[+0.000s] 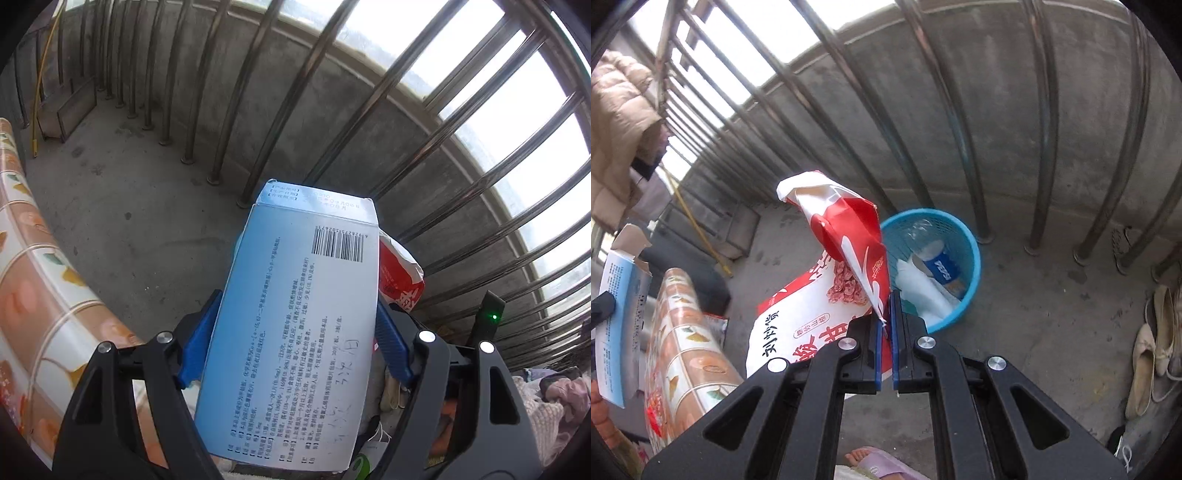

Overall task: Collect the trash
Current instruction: 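Carry the box and snack bag over the blue wastebasket and open both tools, then bring both open tools back to the red packet and clear cake packet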

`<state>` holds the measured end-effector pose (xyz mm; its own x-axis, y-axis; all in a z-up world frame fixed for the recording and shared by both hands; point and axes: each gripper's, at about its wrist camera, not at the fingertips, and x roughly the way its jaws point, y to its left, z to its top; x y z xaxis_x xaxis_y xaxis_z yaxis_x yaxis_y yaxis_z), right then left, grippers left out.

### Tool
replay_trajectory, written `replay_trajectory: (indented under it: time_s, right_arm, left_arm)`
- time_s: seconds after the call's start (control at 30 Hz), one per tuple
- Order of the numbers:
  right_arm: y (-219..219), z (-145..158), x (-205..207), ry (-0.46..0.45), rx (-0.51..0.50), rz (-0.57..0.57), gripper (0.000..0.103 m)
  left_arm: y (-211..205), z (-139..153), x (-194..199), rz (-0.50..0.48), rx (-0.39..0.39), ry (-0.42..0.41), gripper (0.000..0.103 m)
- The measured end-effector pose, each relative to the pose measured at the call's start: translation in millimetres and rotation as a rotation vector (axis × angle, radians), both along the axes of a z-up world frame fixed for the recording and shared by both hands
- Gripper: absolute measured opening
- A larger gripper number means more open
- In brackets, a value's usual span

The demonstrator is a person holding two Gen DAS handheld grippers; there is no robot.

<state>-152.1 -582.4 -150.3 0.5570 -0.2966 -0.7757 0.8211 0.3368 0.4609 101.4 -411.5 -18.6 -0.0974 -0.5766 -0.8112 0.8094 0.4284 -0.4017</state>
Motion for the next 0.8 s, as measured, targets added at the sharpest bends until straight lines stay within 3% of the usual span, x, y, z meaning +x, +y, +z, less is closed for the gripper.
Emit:
replay_trajectory:
  time_s: [0.17,0.23,0.3,0.37,0.43,0.53,0.73,0.8]
  right_arm:
    - [-24,-37,4,0.007,0.068,-0.098,0.006]
    - [-36,-56,12,0.007,0.119,-0.135,0.009]
    - [-48,-83,19,-0.016,0.157,-0.143,0.036]
    - [-57,-110,24,-0.008,0.215,-0.155,0.043]
    - [-64,-130,25,-0.024,0.286,-0.158,0.043]
    - [-64,-140,18,-0.044,0.323,-0.182,0.043]
    - [-63,-118,6,-0.064,0.292,-0.164,0.044]
    - [-55,-103,2,-0.078,0.26,-0.139,0.051]
  left_arm:
    - [-96,-54,-18,-0.019,0.102,0.044,0.074]
    - [-122,-76,-19,-0.013,0.158,0.041,0.082]
    - [-133,-92,-14,0.036,0.177,0.04,0.082]
    - [-132,-100,-7,0.094,0.191,0.058,0.082]
    - [-117,-97,2,0.102,0.178,0.09,0.082]
    - [-94,-81,8,0.088,0.156,0.041,0.082]
    - [-34,-22,28,0.13,0.058,-0.023,0.082]
    - [-4,1,31,0.134,0.014,-0.054,0.082]
